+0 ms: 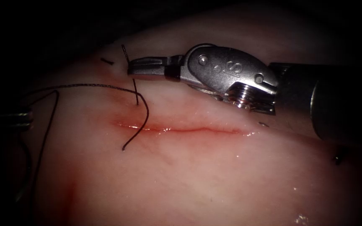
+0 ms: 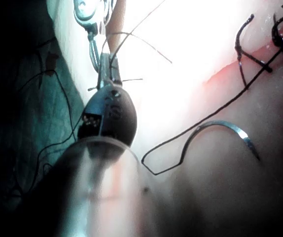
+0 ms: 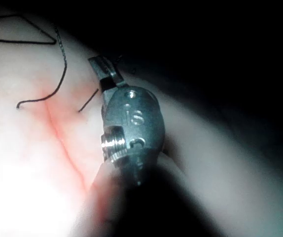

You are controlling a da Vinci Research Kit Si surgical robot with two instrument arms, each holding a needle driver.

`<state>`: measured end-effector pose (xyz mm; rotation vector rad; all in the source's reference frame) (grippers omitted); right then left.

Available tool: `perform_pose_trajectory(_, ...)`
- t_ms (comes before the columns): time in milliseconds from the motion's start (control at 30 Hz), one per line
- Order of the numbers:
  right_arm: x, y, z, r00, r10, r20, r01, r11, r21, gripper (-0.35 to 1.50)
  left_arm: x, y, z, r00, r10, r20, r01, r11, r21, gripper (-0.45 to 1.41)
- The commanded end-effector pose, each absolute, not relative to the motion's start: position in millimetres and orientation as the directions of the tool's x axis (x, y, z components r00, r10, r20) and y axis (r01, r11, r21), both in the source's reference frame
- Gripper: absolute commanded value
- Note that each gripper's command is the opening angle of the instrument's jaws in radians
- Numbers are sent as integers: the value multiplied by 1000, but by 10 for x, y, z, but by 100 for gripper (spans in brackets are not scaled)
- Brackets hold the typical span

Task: Wound Closure
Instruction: Wrap the suture two times counter-clockwise around the right grasper.

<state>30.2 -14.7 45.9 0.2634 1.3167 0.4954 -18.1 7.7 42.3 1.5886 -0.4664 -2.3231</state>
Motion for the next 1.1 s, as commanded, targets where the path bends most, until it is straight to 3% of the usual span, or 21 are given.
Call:
perform_pose_trajectory(33, 331, -152, 469, 148, 496, -856, -166, 865, 473, -35, -190, 90, 429, -337, -416, -845, 50, -904, 426, -45)
perform_pose_trajectory(367, 345, -189, 449, 69, 549, -833, -63, 836, 545, -35, -200, 109, 461, -318, -421, -850, 41, -901, 431, -45)
perform_pose_trajectory(1100, 335, -180, 416, -203, 646, -736, -93, 736, 671, -35, -221, 86, 540, -389, -444, -807, 158, -895, 416, -45)
